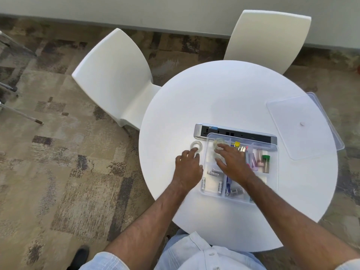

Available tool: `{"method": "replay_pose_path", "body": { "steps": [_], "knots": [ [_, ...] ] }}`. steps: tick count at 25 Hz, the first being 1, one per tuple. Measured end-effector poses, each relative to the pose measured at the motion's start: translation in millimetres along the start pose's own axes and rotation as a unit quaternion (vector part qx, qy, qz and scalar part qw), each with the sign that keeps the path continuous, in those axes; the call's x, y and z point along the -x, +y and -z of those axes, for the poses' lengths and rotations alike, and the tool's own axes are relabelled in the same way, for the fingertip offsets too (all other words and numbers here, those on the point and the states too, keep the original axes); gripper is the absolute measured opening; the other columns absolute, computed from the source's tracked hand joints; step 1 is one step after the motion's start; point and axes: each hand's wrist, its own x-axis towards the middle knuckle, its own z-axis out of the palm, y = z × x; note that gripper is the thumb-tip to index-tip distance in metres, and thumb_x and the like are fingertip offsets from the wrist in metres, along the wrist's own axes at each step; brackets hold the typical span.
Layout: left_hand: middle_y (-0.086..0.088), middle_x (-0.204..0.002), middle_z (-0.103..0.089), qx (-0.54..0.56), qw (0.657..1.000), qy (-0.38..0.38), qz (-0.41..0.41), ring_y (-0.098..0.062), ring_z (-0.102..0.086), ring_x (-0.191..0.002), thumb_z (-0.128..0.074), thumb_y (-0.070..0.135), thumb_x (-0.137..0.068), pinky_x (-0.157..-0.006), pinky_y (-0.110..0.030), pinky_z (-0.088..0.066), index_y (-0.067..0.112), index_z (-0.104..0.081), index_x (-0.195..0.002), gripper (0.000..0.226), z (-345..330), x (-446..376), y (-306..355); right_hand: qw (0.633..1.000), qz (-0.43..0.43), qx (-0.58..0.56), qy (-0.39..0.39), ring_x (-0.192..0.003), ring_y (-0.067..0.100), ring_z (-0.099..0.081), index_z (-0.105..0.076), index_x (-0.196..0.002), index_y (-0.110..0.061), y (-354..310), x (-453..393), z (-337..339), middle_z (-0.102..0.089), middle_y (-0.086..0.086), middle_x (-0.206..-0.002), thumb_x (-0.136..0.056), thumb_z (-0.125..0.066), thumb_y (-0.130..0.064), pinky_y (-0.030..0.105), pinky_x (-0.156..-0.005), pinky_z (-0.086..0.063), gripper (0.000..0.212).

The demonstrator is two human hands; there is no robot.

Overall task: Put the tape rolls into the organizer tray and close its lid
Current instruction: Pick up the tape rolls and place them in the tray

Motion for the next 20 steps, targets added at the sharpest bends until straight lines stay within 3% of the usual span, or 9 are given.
{"method": "replay_pose_path", "body": {
  "steps": [3,5,7,9,12,17,20],
  "knots": [
    [-0.005,-0.16,-0.045,-0.022,0.999,0.002,-0.043,-0.033,-0.048,-0.138,-0.056,0.03,-0.095,-0.106,-0.05,-0.043,0.01,-0.062,-0.132,0.042,-4.6,-6.2,20.7,1.0,-0.007,0.014,-0.024,-0.135,0.022,-0.044,-0.064,-0.13,-0.023,8.9,-0.3,6.2,-0.049,-0.006,-0.149,-0.096,-0.056,-0.03,0.049,-0.105,-0.03,0.035],
    [-0.007,-0.157,-0.049,-0.031,0.997,0.005,-0.069,-0.035,-0.054,-0.132,-0.057,0.027,-0.094,-0.099,-0.05,-0.048,0.008,-0.065,-0.127,0.039,-10.7,-8.3,30.8,1.0,-0.016,-0.004,-0.003,-0.132,0.02,-0.047,-0.07,-0.11,-0.022,13.4,0.1,9.9,-0.053,-0.005,-0.145,-0.091,-0.057,-0.019,0.046,-0.101,-0.03,0.023],
    [-0.01,-0.157,-0.049,-0.034,0.995,0.0,-0.096,-0.036,-0.057,-0.129,-0.057,0.024,-0.093,-0.094,-0.05,-0.051,0.007,-0.066,-0.124,0.037,-18.5,-8.4,38.2,0.998,-0.025,-0.034,0.037,-0.123,0.019,-0.052,-0.063,-0.093,-0.023,17.4,3.7,14.2,-0.058,-0.005,-0.132,-0.084,-0.057,-0.01,0.046,-0.095,-0.033,0.016],
    [-0.011,-0.157,-0.048,-0.026,0.994,-0.004,-0.106,-0.036,-0.056,-0.13,-0.056,0.023,-0.091,-0.095,-0.05,-0.051,0.008,-0.066,-0.125,0.038,-25.0,-6.0,41.9,0.996,-0.03,-0.055,0.062,-0.107,0.019,-0.055,-0.055,-0.087,-0.025,19.7,7.2,17.7,-0.058,-0.006,-0.113,-0.08,-0.057,-0.007,0.045,-0.088,-0.038,0.019],
    [-0.009,-0.154,-0.051,0.017,0.997,0.028,-0.076,-0.033,-0.055,-0.131,-0.06,0.02,-0.087,-0.097,-0.048,-0.052,0.014,-0.062,-0.129,0.043,-26.2,-0.9,35.4,0.995,-0.021,-0.061,0.07,-0.096,0.015,-0.052,-0.056,-0.09,-0.025,22.4,8.7,18.3,-0.054,-0.009,-0.103,-0.082,-0.059,-0.01,0.046,-0.088,-0.04,0.017],
    [-0.011,-0.15,-0.051,0.072,0.991,0.107,0.035,-0.033,-0.052,-0.134,-0.059,0.022,-0.093,-0.104,-0.049,-0.047,0.011,-0.057,-0.135,0.043,-36.3,10.4,-14.8,0.997,-0.021,-0.057,0.046,-0.107,0.018,-0.053,-0.063,-0.099,-0.024,27.7,-1.2,13.2,-0.059,-0.007,-0.11,-0.088,-0.06,-0.018,0.047,-0.094,-0.036,0.013],
    [-0.013,-0.153,-0.049,0.07,0.99,0.095,0.08,-0.035,-0.048,-0.139,-0.049,0.031,-0.097,-0.112,-0.051,-0.042,0.008,-0.053,-0.141,0.05,-52.4,13.1,-46.3,0.999,-0.012,-0.043,0.029,-0.107,0.021,-0.056,-0.065,-0.101,-0.023,25.0,-11.9,11.4,-0.064,-0.005,-0.107,-0.089,-0.062,-0.021,0.045,-0.093,-0.033,0.013]
  ]
}}
